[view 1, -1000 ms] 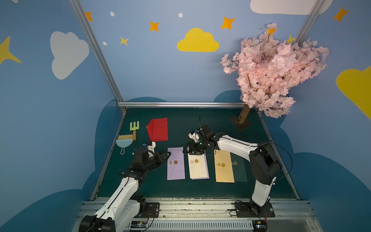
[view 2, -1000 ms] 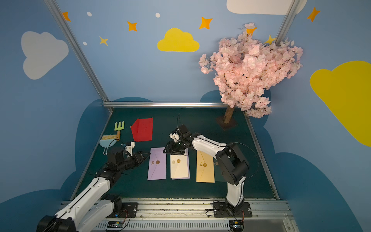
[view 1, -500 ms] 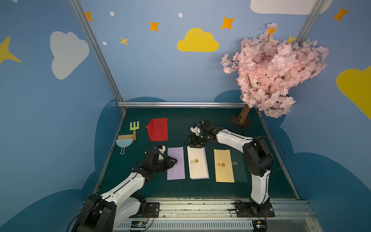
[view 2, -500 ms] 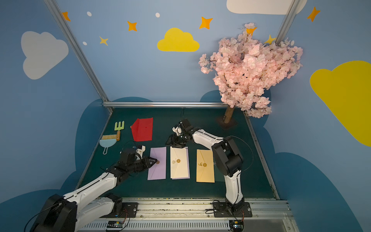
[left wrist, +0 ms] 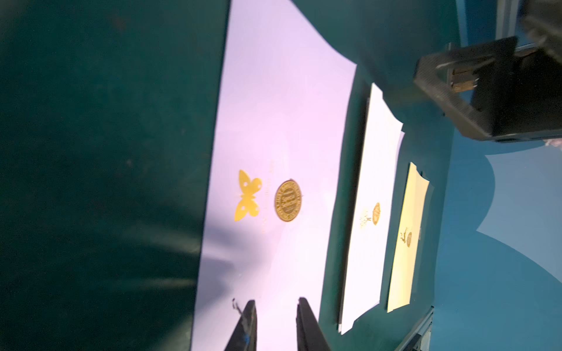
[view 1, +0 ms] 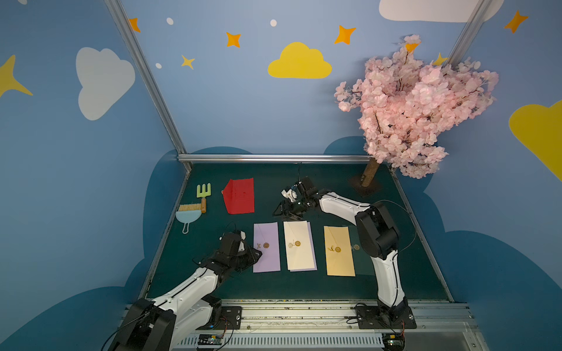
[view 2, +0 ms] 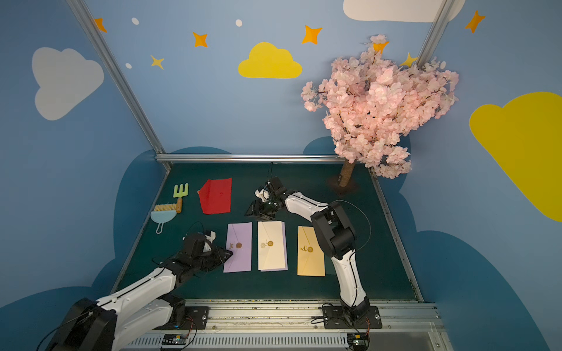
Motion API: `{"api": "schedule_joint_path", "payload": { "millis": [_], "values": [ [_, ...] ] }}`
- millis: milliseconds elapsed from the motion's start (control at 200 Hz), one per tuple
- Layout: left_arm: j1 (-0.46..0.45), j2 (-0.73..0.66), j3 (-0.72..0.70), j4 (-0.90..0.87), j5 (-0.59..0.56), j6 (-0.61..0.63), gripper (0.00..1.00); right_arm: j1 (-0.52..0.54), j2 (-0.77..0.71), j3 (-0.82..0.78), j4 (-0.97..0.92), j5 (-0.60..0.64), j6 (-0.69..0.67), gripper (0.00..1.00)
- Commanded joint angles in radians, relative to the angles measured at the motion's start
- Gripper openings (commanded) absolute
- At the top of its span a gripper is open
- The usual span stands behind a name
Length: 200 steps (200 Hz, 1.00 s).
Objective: Open the envelope
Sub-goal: Pick up the envelope from the center of the board.
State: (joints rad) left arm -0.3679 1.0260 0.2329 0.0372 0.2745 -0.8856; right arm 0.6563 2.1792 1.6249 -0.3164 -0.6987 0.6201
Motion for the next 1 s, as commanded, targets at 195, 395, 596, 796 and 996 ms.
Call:
{"api": "schedule_joint_path", "payload": {
  "millis": [195,395,596,796,996],
  "values": [
    [0.000,0.027,0.003,-0.008,-0.017,-0.009,0.23,0.002,0.092,0.112,-0.084,0.007,-0.047,0.62],
    [0.000,0.010,-0.002,-0.056,-0.034,-0.004,0.23,0.002,0.150,0.178,-0.127,0.011,-0.064,0.62],
    [0.014,0.008,-0.003,-0.084,-0.034,0.004,0.24,-0.004,0.178,0.189,-0.147,0.016,-0.080,0.62],
    [0.022,0.019,-0.005,-0.082,-0.024,0.007,0.24,-0.009,0.207,0.207,-0.171,0.007,-0.096,0.61],
    [0.032,0.034,-0.010,-0.071,-0.013,0.008,0.24,-0.003,0.228,0.208,-0.159,-0.057,-0.097,0.58]
  ]
}}
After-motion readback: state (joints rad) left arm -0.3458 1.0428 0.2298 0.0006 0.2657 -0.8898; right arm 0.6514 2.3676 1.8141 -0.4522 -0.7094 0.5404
